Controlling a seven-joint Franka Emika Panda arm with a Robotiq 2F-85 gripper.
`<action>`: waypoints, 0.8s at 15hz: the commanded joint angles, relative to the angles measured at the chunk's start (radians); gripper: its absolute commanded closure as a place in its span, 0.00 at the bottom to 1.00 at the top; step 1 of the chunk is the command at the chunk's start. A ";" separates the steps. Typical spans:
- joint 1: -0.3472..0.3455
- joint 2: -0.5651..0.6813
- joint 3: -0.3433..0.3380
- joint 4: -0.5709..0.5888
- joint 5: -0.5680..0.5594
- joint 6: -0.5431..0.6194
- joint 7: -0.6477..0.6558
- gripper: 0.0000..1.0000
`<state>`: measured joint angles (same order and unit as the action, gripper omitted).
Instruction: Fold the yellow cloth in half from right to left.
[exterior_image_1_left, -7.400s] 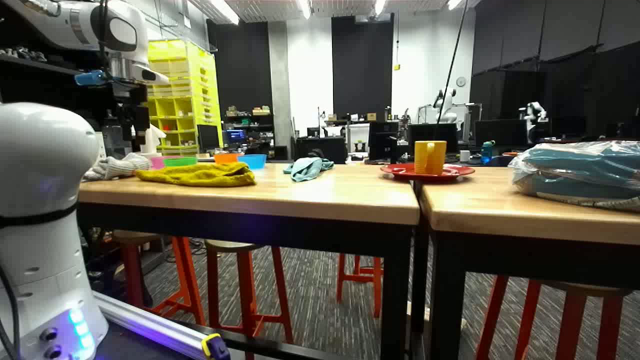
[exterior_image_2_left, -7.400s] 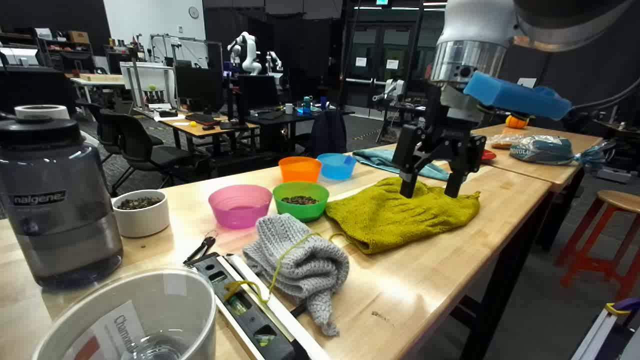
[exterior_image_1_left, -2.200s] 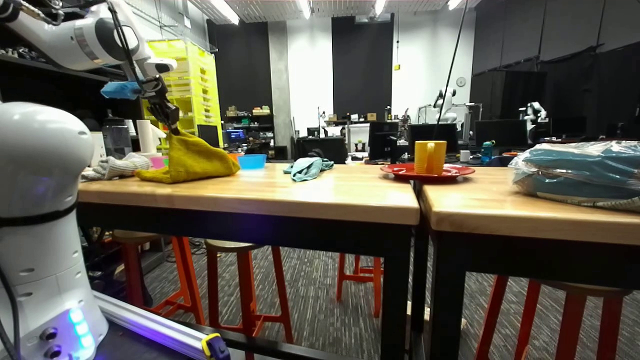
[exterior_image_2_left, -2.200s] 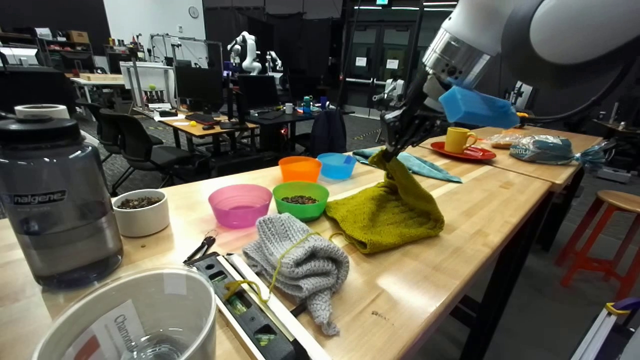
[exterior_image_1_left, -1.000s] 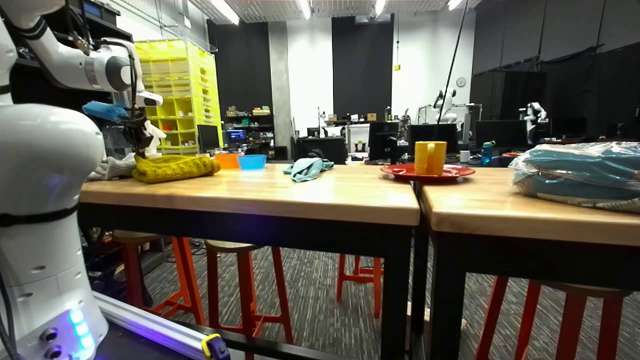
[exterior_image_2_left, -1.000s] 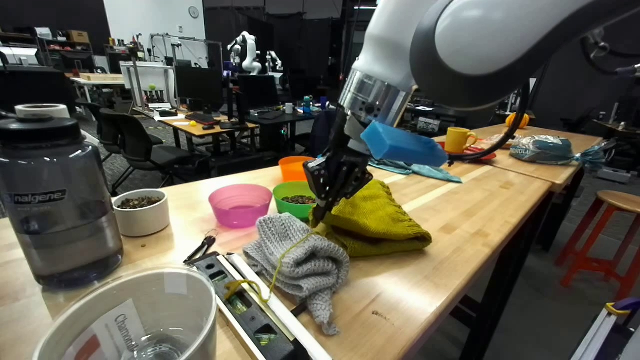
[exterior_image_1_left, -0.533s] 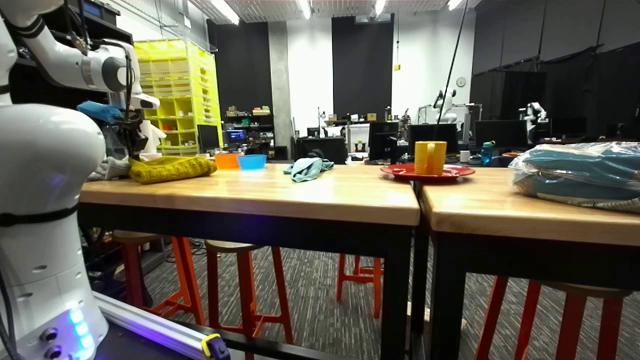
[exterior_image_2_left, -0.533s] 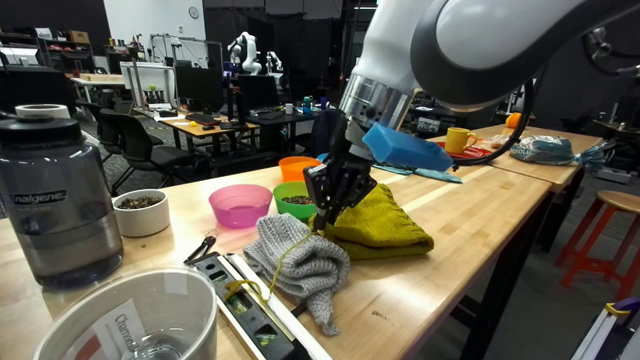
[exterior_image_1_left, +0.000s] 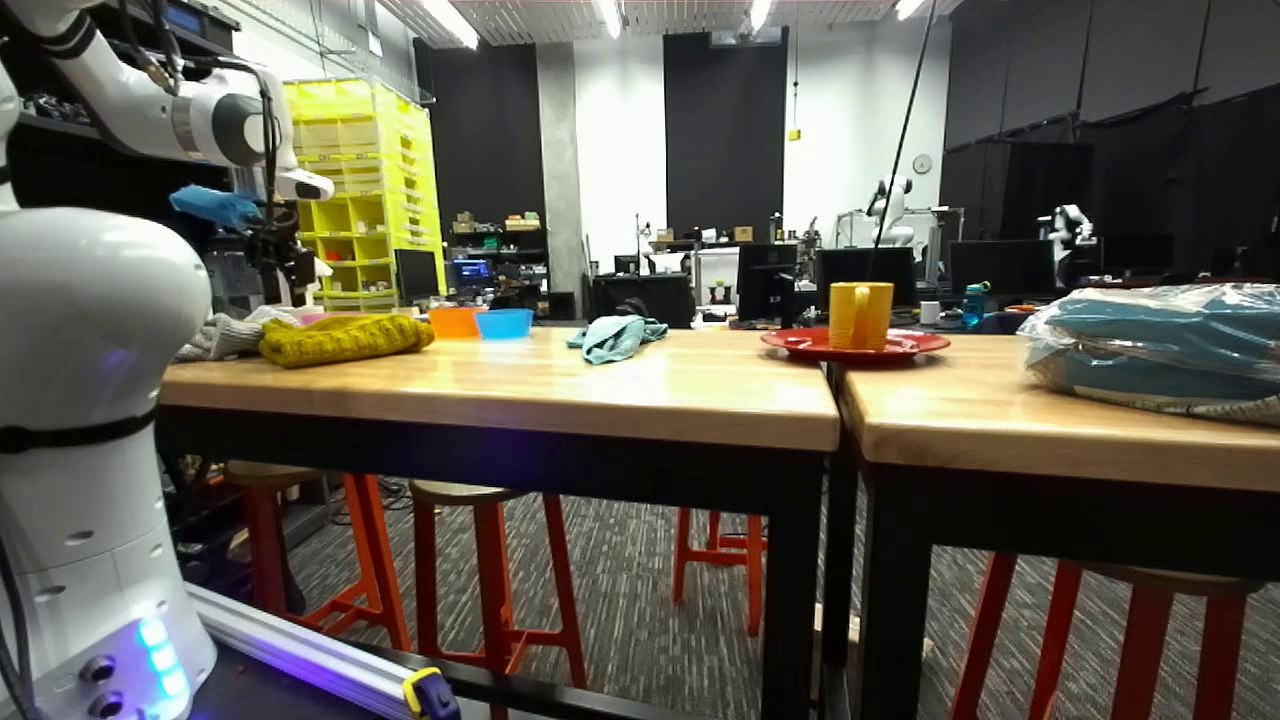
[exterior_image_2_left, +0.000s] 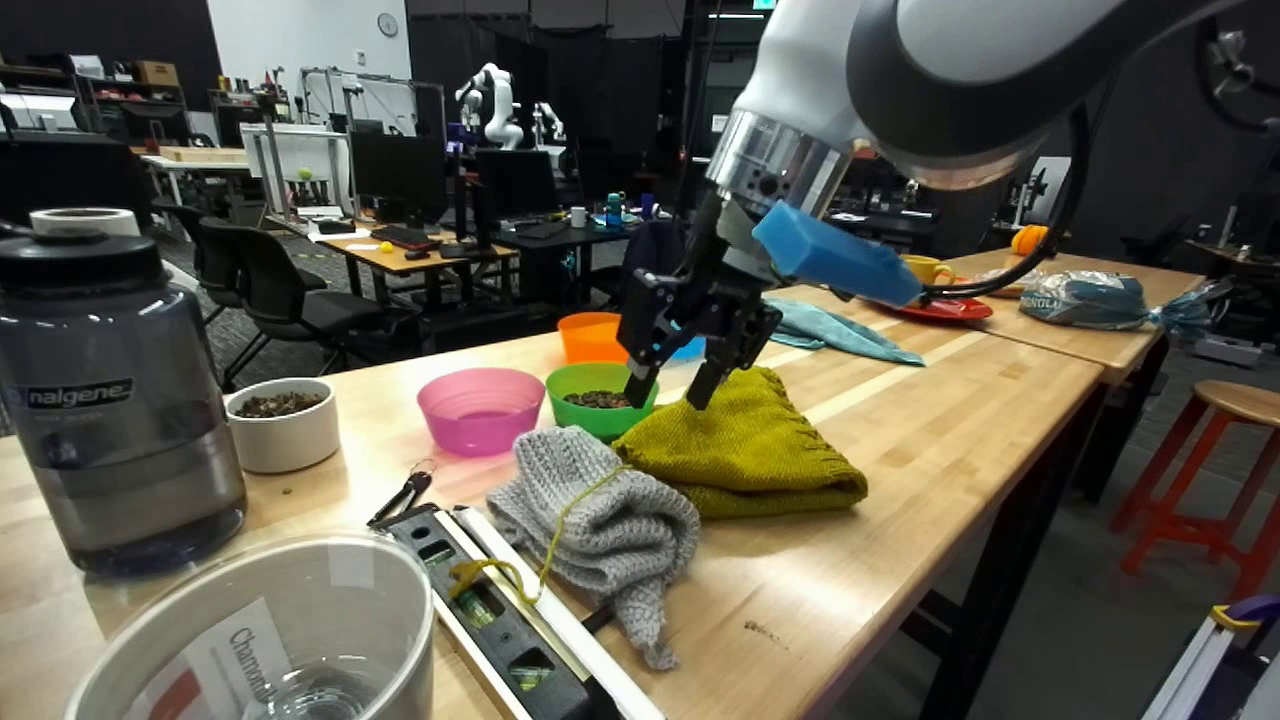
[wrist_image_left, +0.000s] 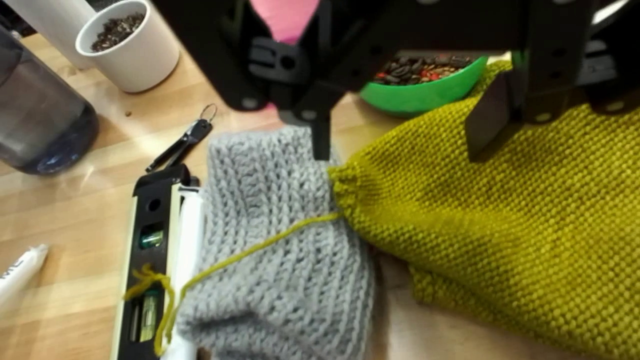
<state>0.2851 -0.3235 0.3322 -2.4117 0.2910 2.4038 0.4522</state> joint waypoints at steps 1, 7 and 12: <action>-0.005 -0.104 -0.037 -0.057 0.020 -0.058 -0.029 0.02; -0.021 -0.210 -0.098 -0.149 0.039 -0.123 -0.045 0.00; -0.047 -0.273 -0.135 -0.220 0.043 -0.141 -0.052 0.00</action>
<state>0.2555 -0.5306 0.2113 -2.5800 0.3032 2.2878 0.4220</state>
